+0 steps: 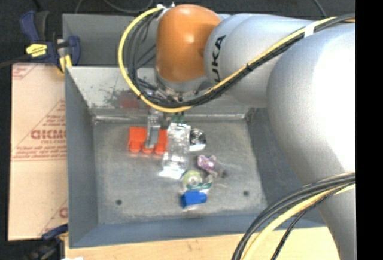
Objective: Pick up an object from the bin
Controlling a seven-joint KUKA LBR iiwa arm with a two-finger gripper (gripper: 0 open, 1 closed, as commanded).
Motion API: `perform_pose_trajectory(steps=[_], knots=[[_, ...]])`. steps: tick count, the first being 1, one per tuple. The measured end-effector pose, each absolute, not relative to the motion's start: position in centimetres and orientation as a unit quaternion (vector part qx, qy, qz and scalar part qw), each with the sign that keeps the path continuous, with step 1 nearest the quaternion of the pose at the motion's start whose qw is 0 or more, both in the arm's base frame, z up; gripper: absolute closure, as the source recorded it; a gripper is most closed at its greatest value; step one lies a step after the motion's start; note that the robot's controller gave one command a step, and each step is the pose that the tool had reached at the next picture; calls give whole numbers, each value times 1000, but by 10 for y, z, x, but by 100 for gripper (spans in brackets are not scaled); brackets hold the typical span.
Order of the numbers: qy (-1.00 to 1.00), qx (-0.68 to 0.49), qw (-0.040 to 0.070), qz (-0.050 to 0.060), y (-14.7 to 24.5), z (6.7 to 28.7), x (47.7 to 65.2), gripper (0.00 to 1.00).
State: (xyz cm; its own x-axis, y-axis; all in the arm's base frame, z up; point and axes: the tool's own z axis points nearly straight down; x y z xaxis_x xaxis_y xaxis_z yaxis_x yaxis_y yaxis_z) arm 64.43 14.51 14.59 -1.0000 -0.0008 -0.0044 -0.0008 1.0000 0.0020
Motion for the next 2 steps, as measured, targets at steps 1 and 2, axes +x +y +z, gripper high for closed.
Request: perform_pose_trajectory(steps=[1,2], knots=[[1000,-31,0,-1,116,114,640,0],[1000,0,3,1,127,111,645,0]])
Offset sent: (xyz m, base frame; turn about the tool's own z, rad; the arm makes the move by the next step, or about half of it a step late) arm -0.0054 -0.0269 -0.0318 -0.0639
